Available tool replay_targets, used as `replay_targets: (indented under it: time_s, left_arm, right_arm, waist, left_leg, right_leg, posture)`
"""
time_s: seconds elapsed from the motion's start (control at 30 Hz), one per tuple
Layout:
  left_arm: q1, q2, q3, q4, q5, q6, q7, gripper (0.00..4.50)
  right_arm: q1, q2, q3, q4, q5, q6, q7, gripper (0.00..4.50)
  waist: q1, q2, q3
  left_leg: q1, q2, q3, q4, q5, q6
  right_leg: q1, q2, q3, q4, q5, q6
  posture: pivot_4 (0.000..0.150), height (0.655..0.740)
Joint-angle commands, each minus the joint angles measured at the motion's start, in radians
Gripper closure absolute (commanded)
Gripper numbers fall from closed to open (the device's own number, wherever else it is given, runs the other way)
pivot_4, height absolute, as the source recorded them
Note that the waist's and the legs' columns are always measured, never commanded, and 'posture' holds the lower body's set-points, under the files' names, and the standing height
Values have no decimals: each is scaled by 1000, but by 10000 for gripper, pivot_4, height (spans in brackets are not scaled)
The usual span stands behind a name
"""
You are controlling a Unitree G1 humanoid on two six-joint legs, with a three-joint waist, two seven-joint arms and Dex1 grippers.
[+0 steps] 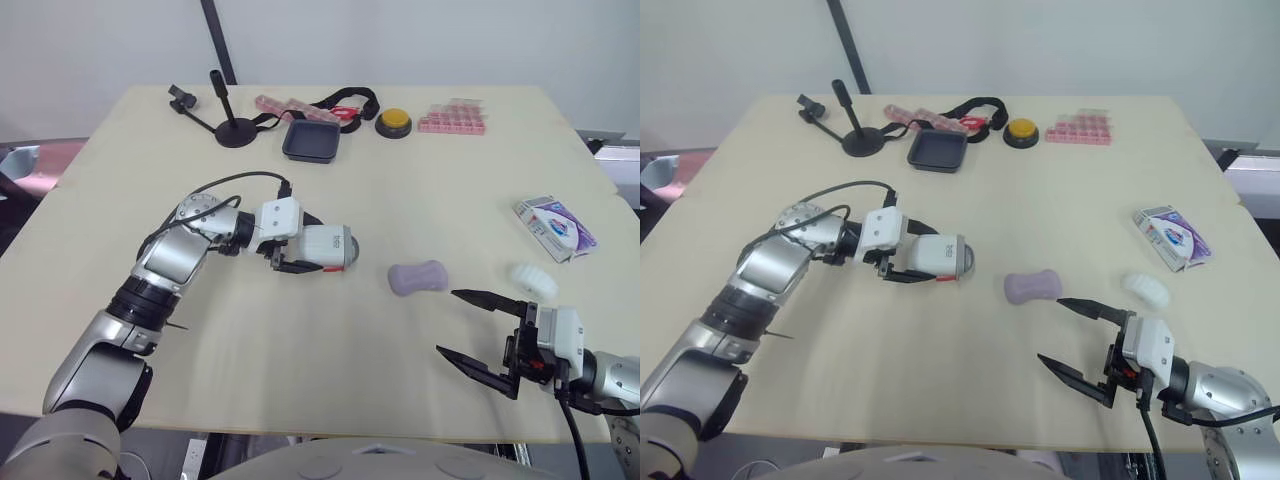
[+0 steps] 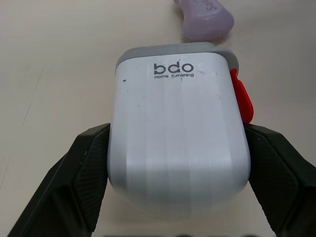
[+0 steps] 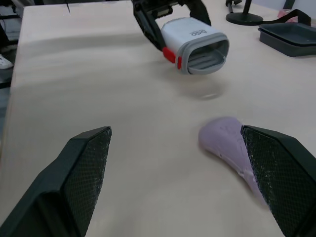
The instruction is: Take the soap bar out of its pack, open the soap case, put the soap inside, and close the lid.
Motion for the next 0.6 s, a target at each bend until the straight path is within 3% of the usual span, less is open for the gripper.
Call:
replay_targets:
  time_s: [0.03, 0.33, 0.6]
  left_arm:
    - [-34, 8, -20, -55, 43, 32, 8, 10233]
    - [-64, -1, -64, -143, 87, 90, 10, 10233]
    - [-101, 52, -142, -283, 127, 287, -53, 10233]
  right_arm:
    - [21, -2, 6, 15, 6, -67, 22, 171]
    - [0, -15, 45, 71, 1, -110, 22, 171]
    - [-36, -49, 55, 112, 2, -114, 29, 171]
  waist:
    - [-5, 0, 0]
    - [0, 0, 0]
    - [1, 0, 0]
  left_leg:
    - [0, 0, -1, -2, 0, 0]
    - [2, 0, -5, -7, 0, 0]
    - [3, 0, -5, -7, 0, 0]
  right_leg:
    - [3, 0, -1, -2, 0, 0]
    - [13, 0, -6, -11, 0, 0]
    - [14, 0, -6, -10, 0, 0]
  posture:
    - [1500, 7400]
    - [1500, 7400]
    - [1500, 7400]
